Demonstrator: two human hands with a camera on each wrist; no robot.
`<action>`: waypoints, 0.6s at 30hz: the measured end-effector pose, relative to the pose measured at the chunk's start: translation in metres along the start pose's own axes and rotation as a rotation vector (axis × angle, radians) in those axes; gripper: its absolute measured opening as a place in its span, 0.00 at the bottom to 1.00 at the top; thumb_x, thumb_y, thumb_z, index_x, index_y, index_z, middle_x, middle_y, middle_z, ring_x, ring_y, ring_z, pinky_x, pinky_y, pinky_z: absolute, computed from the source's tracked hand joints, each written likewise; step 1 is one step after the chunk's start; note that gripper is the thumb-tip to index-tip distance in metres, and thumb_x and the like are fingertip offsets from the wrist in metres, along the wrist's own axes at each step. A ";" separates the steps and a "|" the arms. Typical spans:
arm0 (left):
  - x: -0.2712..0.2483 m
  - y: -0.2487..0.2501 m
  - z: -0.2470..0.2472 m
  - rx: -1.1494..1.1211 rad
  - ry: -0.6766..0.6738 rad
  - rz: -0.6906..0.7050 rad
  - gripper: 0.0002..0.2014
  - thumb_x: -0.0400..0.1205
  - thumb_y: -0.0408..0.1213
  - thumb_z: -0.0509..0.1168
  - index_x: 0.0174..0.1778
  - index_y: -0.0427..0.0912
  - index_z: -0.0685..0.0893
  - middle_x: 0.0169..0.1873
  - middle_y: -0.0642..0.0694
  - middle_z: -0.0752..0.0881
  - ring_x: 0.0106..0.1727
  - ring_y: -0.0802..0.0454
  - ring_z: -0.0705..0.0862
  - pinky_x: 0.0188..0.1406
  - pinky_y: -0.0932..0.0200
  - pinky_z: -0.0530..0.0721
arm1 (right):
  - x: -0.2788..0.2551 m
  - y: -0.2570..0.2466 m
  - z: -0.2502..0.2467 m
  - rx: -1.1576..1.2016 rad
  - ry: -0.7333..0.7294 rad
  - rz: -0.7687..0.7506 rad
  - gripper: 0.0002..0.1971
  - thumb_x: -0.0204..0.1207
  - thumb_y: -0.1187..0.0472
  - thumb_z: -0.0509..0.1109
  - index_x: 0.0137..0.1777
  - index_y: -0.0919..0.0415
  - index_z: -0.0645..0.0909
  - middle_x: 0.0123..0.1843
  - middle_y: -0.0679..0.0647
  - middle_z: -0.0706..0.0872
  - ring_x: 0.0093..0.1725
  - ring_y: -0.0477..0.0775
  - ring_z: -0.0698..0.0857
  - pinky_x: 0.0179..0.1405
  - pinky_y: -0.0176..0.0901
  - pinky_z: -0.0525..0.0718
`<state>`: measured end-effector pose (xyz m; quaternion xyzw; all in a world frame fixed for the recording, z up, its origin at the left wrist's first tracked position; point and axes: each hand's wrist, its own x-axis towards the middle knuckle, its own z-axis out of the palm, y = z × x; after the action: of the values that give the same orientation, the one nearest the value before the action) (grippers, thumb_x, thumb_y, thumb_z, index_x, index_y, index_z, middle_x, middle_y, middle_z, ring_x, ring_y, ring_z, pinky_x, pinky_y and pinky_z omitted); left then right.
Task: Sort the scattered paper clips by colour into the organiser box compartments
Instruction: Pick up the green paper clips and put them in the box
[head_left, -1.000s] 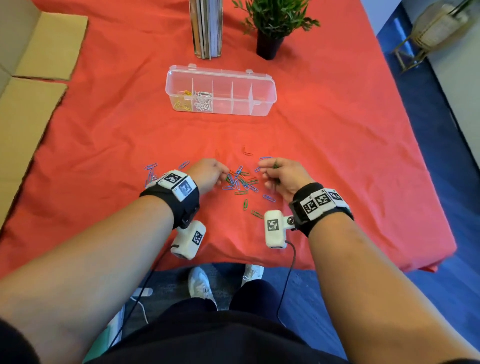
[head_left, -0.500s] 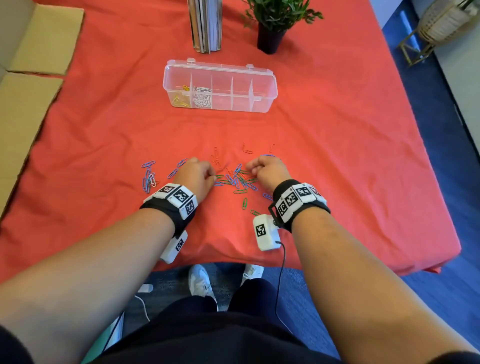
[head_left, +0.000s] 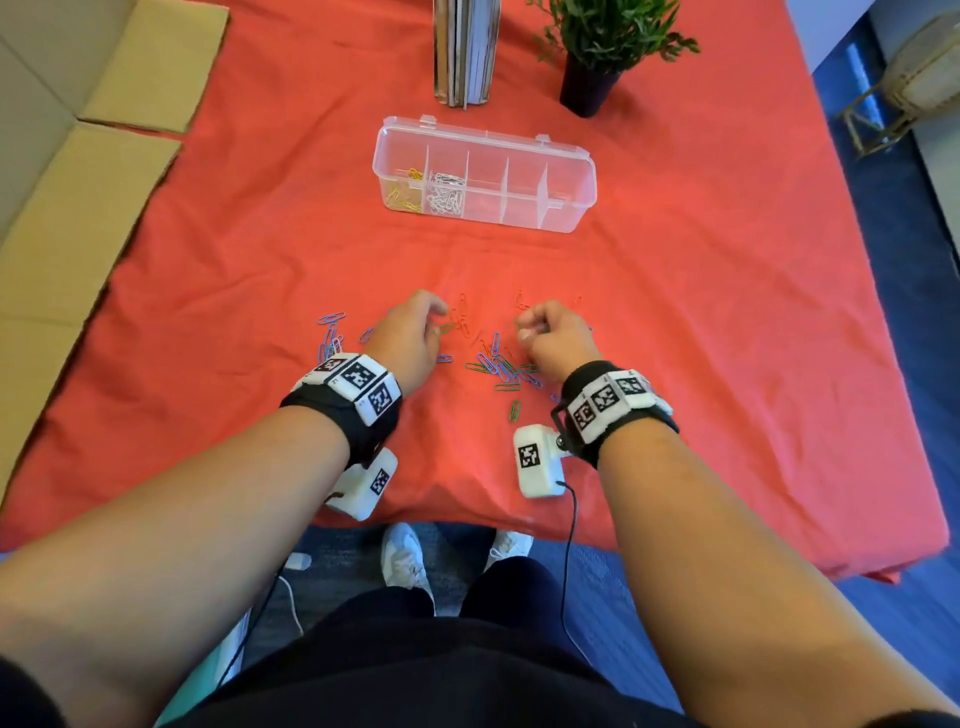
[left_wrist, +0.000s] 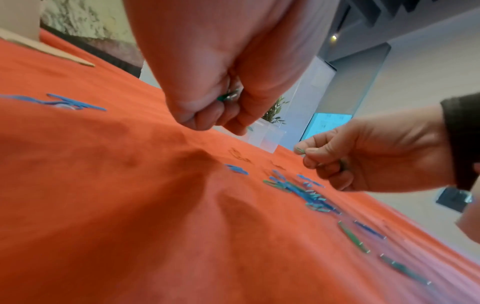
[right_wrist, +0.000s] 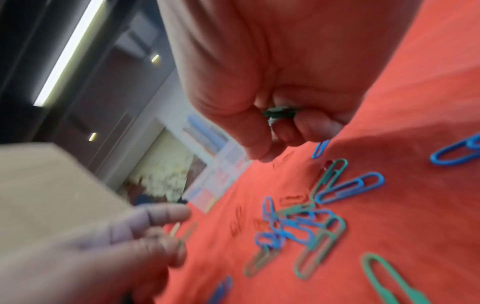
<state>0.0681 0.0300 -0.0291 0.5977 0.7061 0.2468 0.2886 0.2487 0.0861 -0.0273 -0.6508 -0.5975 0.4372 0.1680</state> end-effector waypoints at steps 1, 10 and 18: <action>0.002 0.003 0.001 -0.039 -0.038 -0.012 0.16 0.79 0.27 0.56 0.61 0.40 0.81 0.55 0.38 0.85 0.57 0.42 0.82 0.57 0.56 0.75 | 0.000 0.001 -0.005 0.121 -0.002 0.047 0.12 0.75 0.71 0.61 0.45 0.52 0.78 0.31 0.46 0.74 0.25 0.43 0.74 0.27 0.34 0.74; 0.003 0.036 0.006 -0.901 -0.333 -0.676 0.12 0.77 0.30 0.52 0.31 0.45 0.75 0.17 0.53 0.80 0.17 0.58 0.71 0.17 0.71 0.64 | -0.013 0.015 -0.019 0.385 -0.084 0.242 0.11 0.75 0.69 0.64 0.33 0.55 0.76 0.29 0.51 0.74 0.19 0.41 0.70 0.15 0.30 0.67; 0.003 0.033 0.016 -0.911 -0.348 -0.652 0.12 0.84 0.27 0.53 0.39 0.43 0.76 0.30 0.47 0.75 0.20 0.61 0.76 0.16 0.71 0.77 | -0.012 0.019 0.017 -0.481 -0.078 -0.214 0.08 0.69 0.65 0.67 0.48 0.62 0.81 0.52 0.62 0.78 0.46 0.61 0.81 0.51 0.45 0.81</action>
<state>0.1018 0.0382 -0.0179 0.1970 0.6183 0.3222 0.6893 0.2486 0.0656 -0.0468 -0.5880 -0.7556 0.2869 0.0306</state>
